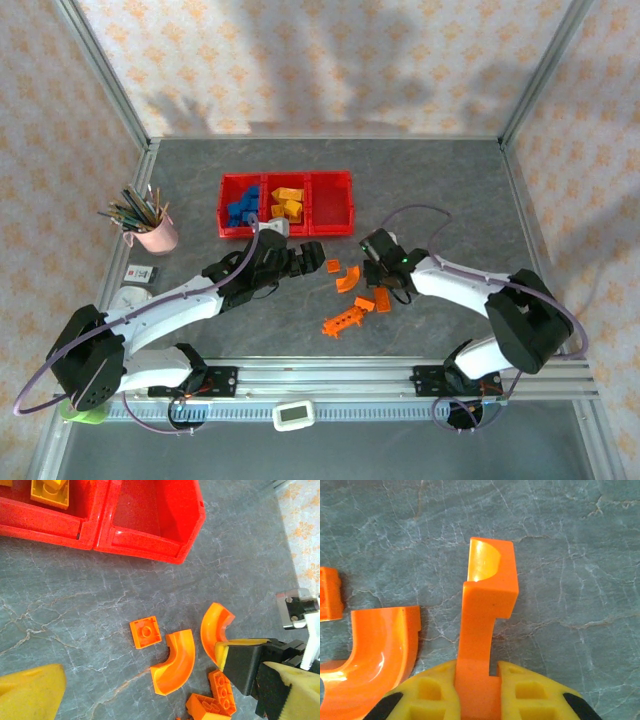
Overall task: Sort the legos into containers by color
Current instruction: Pick up the lego from the center of the table, then place the lego in the container.
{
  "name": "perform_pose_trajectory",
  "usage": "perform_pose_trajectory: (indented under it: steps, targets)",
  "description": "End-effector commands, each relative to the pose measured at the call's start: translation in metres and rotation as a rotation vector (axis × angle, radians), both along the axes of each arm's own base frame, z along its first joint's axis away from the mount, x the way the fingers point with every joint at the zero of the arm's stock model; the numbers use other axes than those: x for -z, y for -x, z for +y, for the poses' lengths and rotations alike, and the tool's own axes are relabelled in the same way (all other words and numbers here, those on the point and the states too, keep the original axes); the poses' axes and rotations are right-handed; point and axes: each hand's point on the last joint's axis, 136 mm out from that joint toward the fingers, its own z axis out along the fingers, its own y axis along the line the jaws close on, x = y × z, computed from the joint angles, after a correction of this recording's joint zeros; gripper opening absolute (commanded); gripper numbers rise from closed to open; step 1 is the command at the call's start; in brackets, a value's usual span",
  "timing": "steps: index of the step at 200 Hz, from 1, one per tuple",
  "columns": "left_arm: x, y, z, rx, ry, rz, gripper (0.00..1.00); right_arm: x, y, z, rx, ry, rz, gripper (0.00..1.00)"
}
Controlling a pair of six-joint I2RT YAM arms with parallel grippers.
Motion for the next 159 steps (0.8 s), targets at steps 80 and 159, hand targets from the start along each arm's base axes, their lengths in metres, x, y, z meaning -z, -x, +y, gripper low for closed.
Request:
perform_pose_trajectory:
  steps: [80, 159]
  targets:
    - [-0.059, -0.023, 0.035, -0.123, -0.043, -0.151, 0.99, -0.095, -0.065, 0.068, -0.116, -0.157, -0.183, 0.05]
    - [-0.065, -0.051, 0.081, -0.222, -0.081, -0.170, 0.99, -0.084, -0.153, 0.120, -0.115, -0.200, -0.207, 0.05]
